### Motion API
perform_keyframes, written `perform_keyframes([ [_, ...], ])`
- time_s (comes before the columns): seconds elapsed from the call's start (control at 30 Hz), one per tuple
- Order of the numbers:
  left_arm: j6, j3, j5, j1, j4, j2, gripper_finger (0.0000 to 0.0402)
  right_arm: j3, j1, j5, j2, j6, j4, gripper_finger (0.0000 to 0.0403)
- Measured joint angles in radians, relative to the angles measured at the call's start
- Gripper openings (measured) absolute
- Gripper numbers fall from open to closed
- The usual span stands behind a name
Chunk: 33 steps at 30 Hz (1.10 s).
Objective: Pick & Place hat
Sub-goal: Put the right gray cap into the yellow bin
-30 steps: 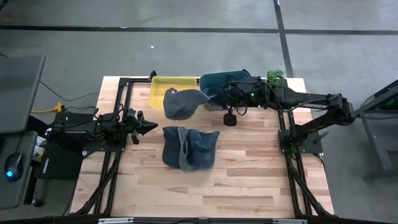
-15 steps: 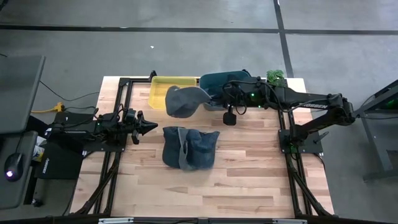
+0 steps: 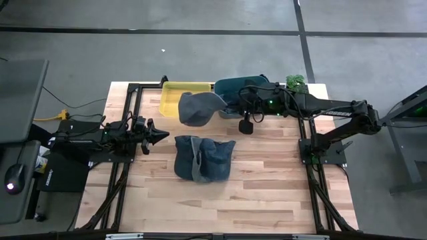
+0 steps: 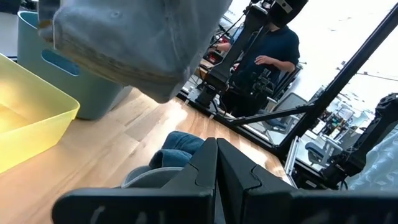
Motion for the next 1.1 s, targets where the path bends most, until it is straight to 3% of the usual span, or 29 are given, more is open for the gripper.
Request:
perform_keyframes([
  [0.4,-0.001,0.000,-0.020,0.000,0.004,0.000,0.0000,0.000,0.000,0.035,0.000,0.012,-0.008,0.0000],
  [0.57,0.023,0.000,-0.085,0.000,0.014,0.000,0.0010,0.000,0.000,0.037,0.000,0.017,-0.008,0.0000],
  [0.7,-0.003,0.000,-0.082,0.000,0.033,0.000,0.0065,0.000,0.000,0.037,0.000,0.016,-0.007,0.0000],
  [0.97,-0.156,0.000,-0.180,0.000,0.032,0.000,0.0244,0.000,-0.001,0.035,0.000,0.012,0.008,0.0000],
  [1.1,-0.150,0.000,-0.192,0.000,0.032,0.000,0.0294,0.000,-0.001,0.019,0.000,0.047,0.029,0.0000],
])
